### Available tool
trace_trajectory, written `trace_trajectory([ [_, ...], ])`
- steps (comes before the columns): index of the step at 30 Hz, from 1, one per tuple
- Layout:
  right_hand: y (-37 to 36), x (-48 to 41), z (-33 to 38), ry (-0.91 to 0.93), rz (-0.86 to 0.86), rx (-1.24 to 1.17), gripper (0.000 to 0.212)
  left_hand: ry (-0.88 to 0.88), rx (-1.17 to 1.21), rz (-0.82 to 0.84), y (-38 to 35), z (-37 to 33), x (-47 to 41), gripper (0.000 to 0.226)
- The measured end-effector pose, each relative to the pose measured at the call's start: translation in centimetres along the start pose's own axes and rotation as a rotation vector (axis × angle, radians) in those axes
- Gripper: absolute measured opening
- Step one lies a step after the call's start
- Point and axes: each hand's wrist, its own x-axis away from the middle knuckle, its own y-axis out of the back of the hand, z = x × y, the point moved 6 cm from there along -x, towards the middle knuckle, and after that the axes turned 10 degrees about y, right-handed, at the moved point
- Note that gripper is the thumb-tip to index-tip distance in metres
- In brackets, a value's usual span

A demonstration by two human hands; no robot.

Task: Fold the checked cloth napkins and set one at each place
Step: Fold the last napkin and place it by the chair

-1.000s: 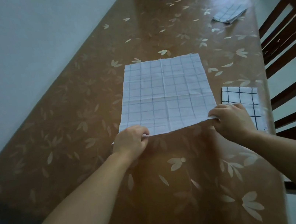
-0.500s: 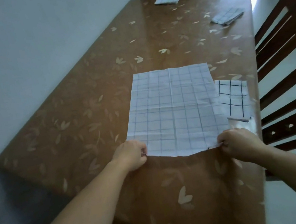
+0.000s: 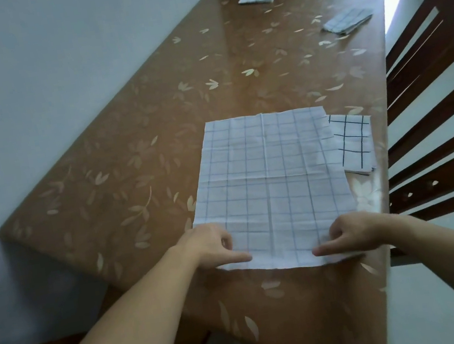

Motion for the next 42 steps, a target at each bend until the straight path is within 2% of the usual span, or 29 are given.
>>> trace_trajectory([
  [1,0.5,-0.3,0.2,-0.021,0.03,-0.039,0.068,0.008,0.009,0.011,0.4,-0.3,-0.3,0.06],
  [2,1.4,-0.9,0.4,-0.016,-0.014,-0.047,0.064,0.004,-0.001,-0.014,1.1,-0.7,-1.0,0.06],
  [6,5.9,-3.0,0.8,0.014,-0.574,0.107,0.018,-0.009,0.009,-0.354,4.9,-3.0,-4.4,0.022],
  [8,6.9,-4.6,0.9,0.019,-0.684,0.107,0.023,-0.041,0.039,-0.473,6.2,-3.9,-6.3,0.025],
  [11,7.7,-7.0,0.5,0.074,-0.742,0.137,0.038,-0.152,0.101,-0.505,7.1,-4.7,-9.2,0.031],
  [14,8.2,-8.3,0.3,0.106,-0.738,0.196,0.049,-0.155,0.127,-0.451,7.0,-4.3,-11.4,0.043],
  [17,8.4,-8.9,0.0,0.134,-0.765,0.203,0.04,-0.128,0.135,-0.414,6.6,-3.5,-12.8,0.052],
  [24,8.6,-9.1,-1.1,0.229,-0.974,0.128,0.003,-0.17,0.429,-0.542,6.0,-2.3,-13.2,0.025],
  [27,8.3,-9.1,-1.2,0.235,-1.047,0.086,0.016,-0.203,0.498,-0.628,5.9,-2.1,-13.0,0.013],
  [30,8.1,-9.0,-0.7,0.295,-1.089,0.125,0.014,-0.253,0.465,-0.727,5.3,-2.2,-12.8,0.008],
  [33,7.7,-9.5,-0.1,0.33,-1.102,0.25,0.016,-0.341,0.346,-0.817,5.4,-2.8,-12.7,0.016],
  [36,8.0,-10.0,0.4,0.308,-1.076,0.36,0.025,-0.394,0.23,-0.78,5.7,-3.7,-12.9,0.021],
  [39,8.3,-9.8,0.4,0.299,-1.021,0.365,0.027,-0.371,0.198,-0.735,6.0,-3.8,-12.7,0.019],
  [42,9.1,-8.5,0.5,0.294,-0.997,0.324,0.024,-0.365,0.223,-0.659,6.6,-3.7,-12.2,0.035],
])
